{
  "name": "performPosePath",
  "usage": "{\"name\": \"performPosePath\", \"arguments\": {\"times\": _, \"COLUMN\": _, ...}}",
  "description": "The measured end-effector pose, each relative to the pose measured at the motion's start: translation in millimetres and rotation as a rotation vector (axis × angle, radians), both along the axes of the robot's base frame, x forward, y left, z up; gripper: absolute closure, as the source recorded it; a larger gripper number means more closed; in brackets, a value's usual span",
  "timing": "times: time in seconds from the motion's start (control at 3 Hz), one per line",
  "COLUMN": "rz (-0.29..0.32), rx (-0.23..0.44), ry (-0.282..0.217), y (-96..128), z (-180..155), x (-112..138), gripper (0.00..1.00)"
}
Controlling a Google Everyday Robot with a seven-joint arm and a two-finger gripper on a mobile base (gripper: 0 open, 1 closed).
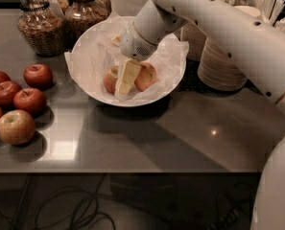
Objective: Pick apple from white bowl
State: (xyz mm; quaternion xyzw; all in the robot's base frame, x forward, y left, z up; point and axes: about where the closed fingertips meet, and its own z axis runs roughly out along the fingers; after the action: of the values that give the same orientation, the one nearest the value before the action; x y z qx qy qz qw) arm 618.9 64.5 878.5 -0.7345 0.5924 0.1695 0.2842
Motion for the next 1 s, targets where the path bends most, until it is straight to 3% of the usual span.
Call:
{"name": "performPosePath", "arguments": {"times": 0.67, "rz": -0.002, "rx": -0.009, "ry": 0.008, "y": 0.0, "z": -8.6, "x": -0.4, "gripper": 0.04}}
{"name": "performPosePath", "arguments": {"times": 1.0, "rz": -0.002, "rx": -0.009, "ry": 0.008, "y": 0.0, "z": -8.7, "x": -0.4, "gripper": 0.27}}
